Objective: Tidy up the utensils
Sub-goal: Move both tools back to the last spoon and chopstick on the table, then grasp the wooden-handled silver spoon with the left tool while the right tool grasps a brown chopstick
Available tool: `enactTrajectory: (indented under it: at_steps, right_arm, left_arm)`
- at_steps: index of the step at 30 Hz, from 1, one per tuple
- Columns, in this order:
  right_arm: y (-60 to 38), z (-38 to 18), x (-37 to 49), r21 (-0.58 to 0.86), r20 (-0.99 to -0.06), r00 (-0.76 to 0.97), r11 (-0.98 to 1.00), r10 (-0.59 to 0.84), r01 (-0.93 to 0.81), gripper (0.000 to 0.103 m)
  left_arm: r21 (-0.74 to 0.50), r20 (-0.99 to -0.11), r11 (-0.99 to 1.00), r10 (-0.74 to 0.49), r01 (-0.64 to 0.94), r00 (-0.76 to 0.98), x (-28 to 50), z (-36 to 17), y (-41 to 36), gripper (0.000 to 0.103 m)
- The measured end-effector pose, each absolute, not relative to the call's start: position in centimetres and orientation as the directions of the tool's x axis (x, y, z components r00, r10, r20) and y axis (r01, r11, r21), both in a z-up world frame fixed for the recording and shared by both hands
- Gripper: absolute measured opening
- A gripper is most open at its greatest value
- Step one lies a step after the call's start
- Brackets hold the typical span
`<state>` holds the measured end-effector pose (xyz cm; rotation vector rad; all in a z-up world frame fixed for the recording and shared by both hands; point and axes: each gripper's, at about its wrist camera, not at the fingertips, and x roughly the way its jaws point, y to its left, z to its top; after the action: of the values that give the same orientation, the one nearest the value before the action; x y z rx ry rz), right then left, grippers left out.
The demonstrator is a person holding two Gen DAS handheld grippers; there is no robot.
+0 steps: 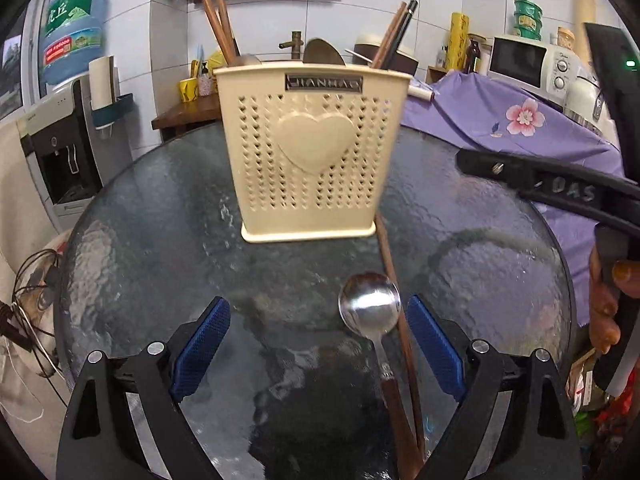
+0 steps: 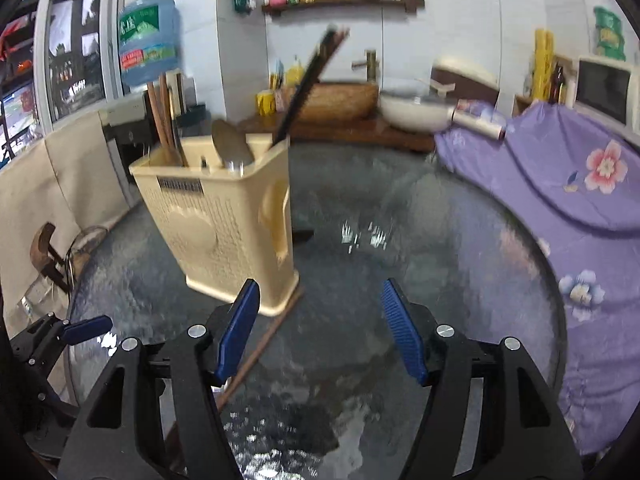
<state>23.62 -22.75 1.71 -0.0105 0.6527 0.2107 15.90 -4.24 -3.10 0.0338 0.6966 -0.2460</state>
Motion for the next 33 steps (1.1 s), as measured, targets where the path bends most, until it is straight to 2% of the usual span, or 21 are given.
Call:
enactTrajectory:
  at_steps: [6, 8, 14, 18, 21, 26, 33]
  right_arm:
    - [-21.1, -2.8, 25.3, 0.060, -0.704, 0.685, 0.977, 0.188, -0.207, 0.063]
    - [-20.6, -3.8, 25.9, 0.088, -0.721, 0.663, 0.976, 0.200, -0.199, 0.056]
    - [-18.8, -5.7, 28.1, 0.118, -0.762, 0.615, 0.978, 0.202, -0.174, 0.051]
    - [-17.3, -6.5, 28.5, 0.087, -0.777, 0.602, 0.979, 0.183, -0.185, 0.045]
    - [-16.9, -6.4, 28.6, 0.027, -0.773, 0.617, 0.979, 0.149, -0.203, 0.037]
    - [-17.4, -6.4, 28.0, 0.004, -0.777, 0.612, 0.972, 0.149, -0.233, 0.017]
    - [-18.7, -6.5, 27.3, 0.016, -0.785, 0.590, 0.959, 0.188, -0.283, 0.015]
  left_arm:
    - [-0.043, -0.652, 0.980, -0.175, 0.195, 0.737, 14.5, -4.4, -2.9, 0.088]
    - [-0.038, -0.652, 0.983, -0.159, 0.177, 0.742, 14.1, -4.4, -2.1, 0.088]
    - [-0.054, -0.649, 0.988, -0.145, 0.146, 0.747, 13.6, -4.2, -0.6, 0.088]
    - [-0.063, -0.657, 0.987, -0.152, 0.147, 0.738, 13.6, -4.5, -0.2, 0.087]
    - [-0.063, -0.663, 0.987, -0.154, 0.151, 0.733, 13.5, -4.6, -0.4, 0.087]
    - [-0.078, -0.673, 0.986, -0.161, 0.148, 0.722, 13.7, -5.1, -0.4, 0.087]
    - [-0.057, -0.680, 0.979, -0.182, 0.197, 0.710, 13.9, -5.1, -2.4, 0.087]
